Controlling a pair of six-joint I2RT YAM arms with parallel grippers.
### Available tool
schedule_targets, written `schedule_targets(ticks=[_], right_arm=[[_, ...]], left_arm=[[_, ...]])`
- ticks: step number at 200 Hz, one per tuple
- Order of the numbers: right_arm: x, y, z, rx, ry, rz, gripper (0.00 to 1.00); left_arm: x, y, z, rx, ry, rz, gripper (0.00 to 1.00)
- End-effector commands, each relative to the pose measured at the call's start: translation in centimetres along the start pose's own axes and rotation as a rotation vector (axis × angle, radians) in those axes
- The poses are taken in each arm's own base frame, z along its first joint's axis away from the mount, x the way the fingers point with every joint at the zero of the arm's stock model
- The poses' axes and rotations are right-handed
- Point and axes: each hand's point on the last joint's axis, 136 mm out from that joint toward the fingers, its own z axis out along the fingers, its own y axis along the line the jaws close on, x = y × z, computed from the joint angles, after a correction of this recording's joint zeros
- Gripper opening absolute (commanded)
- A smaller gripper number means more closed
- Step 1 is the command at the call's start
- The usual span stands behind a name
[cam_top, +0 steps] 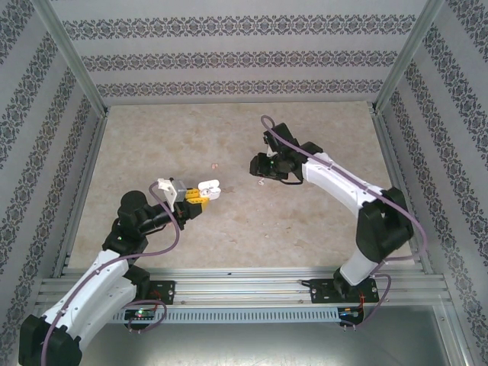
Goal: Insert wireless bluetooth earbuds into charging case
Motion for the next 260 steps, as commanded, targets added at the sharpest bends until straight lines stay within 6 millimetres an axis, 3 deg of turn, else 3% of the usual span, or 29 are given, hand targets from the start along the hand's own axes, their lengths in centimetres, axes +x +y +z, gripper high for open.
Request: schedule_targets(ticks=[1,64,117,145,225,260], right_arm=[[-0.7,-0.6,1.4,-0.007,0.049,0.003,0.41],[-1.2,-2.9,6.3,0.026,0.153,0.046,0.41],[-2.3,-4.3,8.1,0.065,0.182,-0.001,0.4],[-2.8,-3.7,8.8,0.032,0.207,-0.076,0.4],[-3.2,-4.6,11.2,0.041,0.316,-0.159,0.41],[-1.5,-5.8,11.7,0.029,0.395,-0.124,0.38]], left_arm=[[-1.0,-0.3,0.4,0.012,-0.038,0.026,0.0],[0.0,0.0,2.4,-0.011,-0.008,0.016,0.0],[0.6,0.7,4.4,-0.019,0.017,0.015,0.0],[0.8,1.0,5.1,-0.013,0.018,0.009,0.0],[0.3,0.8,4.4,-0.039,0.003,0.024,0.0],[0.2,0.6,3.6,-0.058,-0.003,0.037,0.0]])
